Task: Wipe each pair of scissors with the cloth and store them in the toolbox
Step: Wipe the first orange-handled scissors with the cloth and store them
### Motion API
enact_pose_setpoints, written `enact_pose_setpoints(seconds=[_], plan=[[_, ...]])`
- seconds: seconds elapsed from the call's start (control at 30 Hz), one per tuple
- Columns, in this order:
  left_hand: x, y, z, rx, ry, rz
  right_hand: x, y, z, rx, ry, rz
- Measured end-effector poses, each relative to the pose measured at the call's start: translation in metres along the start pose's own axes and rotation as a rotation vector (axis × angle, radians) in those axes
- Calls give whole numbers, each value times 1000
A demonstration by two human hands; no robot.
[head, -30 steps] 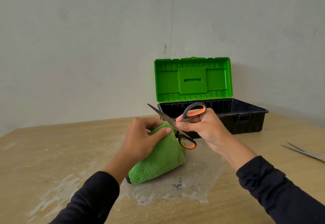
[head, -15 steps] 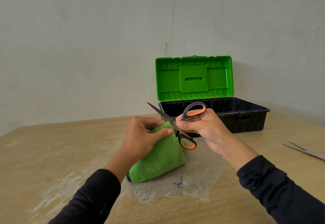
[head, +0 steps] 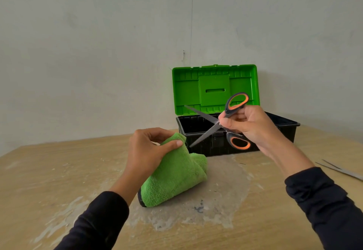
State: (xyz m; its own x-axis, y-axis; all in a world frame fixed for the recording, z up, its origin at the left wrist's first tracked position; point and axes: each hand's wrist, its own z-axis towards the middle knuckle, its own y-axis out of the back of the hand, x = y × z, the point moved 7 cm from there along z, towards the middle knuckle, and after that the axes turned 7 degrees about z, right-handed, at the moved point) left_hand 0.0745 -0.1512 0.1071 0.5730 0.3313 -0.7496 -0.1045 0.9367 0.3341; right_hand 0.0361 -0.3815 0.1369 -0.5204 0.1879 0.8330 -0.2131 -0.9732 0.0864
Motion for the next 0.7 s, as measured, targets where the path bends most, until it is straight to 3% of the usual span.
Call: enact_pose_setpoints(seconds=[0.17,0.3,0.47,0.7], plan=[[-2,2,-1,-37,-30,24,1,-7,-4,218,-29,-281],[-5,4,-1,-56,-70,52,1,-6,-5,289,-28,-401],[-13,-11,-6,66,-145,73,2,-23,-12,396,-24,-448],[-17,-20,-9,118,-195,76,8,-16,-10,339,20,-543]])
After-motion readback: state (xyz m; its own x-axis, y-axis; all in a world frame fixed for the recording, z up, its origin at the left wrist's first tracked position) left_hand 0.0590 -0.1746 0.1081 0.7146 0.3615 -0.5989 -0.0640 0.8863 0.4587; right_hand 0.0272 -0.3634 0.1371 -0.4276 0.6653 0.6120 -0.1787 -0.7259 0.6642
